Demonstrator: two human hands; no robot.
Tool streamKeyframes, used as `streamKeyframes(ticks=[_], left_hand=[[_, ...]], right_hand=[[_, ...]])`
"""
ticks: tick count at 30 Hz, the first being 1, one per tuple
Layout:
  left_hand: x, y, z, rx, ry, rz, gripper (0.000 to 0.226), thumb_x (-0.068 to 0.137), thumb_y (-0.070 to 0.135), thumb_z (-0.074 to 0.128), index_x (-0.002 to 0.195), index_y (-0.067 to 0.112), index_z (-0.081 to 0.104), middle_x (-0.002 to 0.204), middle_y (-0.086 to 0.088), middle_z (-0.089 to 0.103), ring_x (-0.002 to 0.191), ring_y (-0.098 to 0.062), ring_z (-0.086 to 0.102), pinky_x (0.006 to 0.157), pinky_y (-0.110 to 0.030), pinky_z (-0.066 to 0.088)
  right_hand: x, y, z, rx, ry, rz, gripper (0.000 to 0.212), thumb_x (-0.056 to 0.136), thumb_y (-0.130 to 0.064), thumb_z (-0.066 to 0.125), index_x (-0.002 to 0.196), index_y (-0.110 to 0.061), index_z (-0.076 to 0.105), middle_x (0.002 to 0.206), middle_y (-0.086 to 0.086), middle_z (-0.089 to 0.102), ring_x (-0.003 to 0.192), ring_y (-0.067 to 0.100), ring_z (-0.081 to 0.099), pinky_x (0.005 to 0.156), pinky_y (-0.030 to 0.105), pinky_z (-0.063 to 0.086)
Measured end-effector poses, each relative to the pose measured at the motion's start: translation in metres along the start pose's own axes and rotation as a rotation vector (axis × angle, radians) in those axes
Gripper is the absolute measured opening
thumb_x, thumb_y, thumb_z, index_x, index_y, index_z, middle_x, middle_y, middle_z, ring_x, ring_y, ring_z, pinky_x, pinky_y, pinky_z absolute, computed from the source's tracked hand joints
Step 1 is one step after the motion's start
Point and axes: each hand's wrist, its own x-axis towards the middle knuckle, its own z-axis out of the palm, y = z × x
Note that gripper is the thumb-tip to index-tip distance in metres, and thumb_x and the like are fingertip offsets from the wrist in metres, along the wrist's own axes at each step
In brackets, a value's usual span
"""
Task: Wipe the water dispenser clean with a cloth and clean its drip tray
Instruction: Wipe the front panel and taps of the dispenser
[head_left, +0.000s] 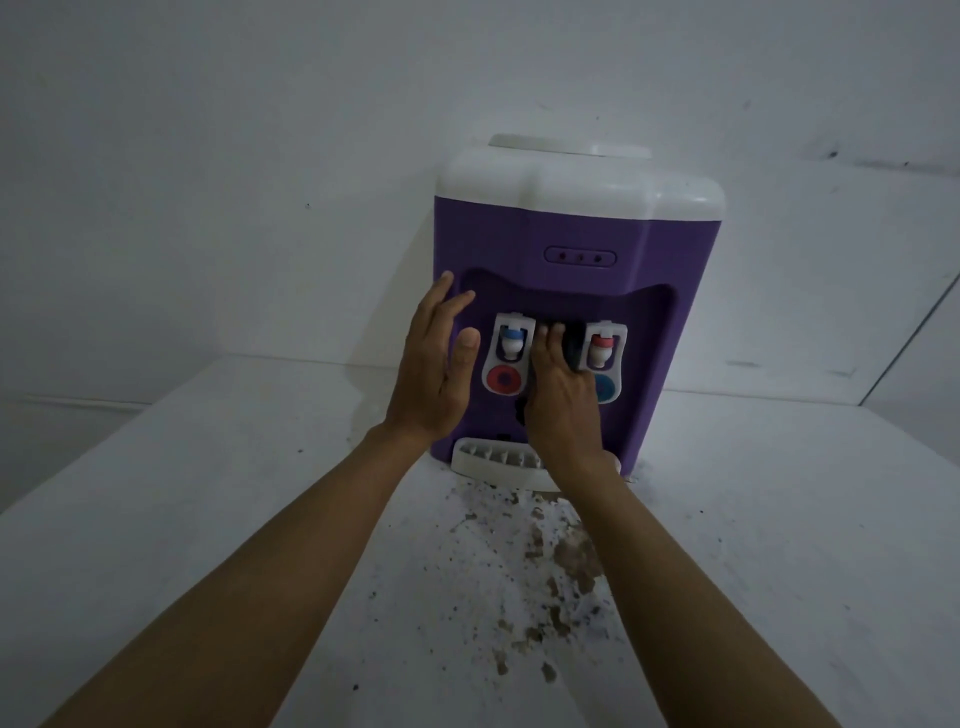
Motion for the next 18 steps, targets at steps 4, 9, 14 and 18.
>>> streamKeyframes(ticks=[4, 9, 14, 18], left_hand=[[0.001, 0.001, -0.001, 0.000, 0.004, 0.001, 0.078, 0.096, 0.065, 0.015, 0.140, 0.008, 0.045, 0.156, -0.009, 0.028, 0.145, -0.019, 0.028, 0.116, -0.038, 0.030], [0.001, 0.004, -0.003, -0.013, -0.002, -0.010, 0.079, 0.095, 0.067, 0.015, 0.141, 0.010, 0.044, 0.157, -0.008, 0.027, 0.145, -0.018, 0.027, 0.116, -0.040, 0.031], [0.001, 0.003, -0.001, -0.011, 0.003, -0.009, 0.080, 0.095, 0.068, 0.014, 0.141, 0.010, 0.044, 0.158, -0.008, 0.026, 0.145, -0.017, 0.026, 0.116, -0.039, 0.031], [0.001, 0.002, 0.000, 0.007, 0.004, -0.006, 0.080, 0.095, 0.067, 0.015, 0.140, 0.009, 0.045, 0.158, -0.009, 0.026, 0.146, -0.018, 0.025, 0.116, -0.036, 0.030]], right_hand=[[-0.018, 0.003, 0.014, 0.022, -0.152, 0.058, 0.077, 0.083, 0.006, 0.052, 0.150, -0.006, 0.016, 0.157, 0.014, 0.014, 0.132, 0.039, 0.038, 0.106, 0.040, 0.034], [0.001, -0.002, -0.006, 0.177, 0.022, 0.036, 0.071, 0.081, 0.012, 0.057, 0.145, 0.003, 0.027, 0.148, 0.026, 0.032, 0.115, 0.044, 0.053, 0.097, 0.053, 0.044], [0.024, -0.010, -0.020, 0.180, 0.114, 0.021, 0.069, 0.082, 0.012, 0.053, 0.145, 0.000, 0.028, 0.150, 0.024, 0.028, 0.110, 0.043, 0.055, 0.097, 0.050, 0.045], [-0.003, -0.007, -0.001, 0.080, -0.016, 0.042, 0.074, 0.083, 0.011, 0.053, 0.149, -0.003, 0.022, 0.156, 0.018, 0.015, 0.121, 0.046, 0.046, 0.100, 0.044, 0.041]])
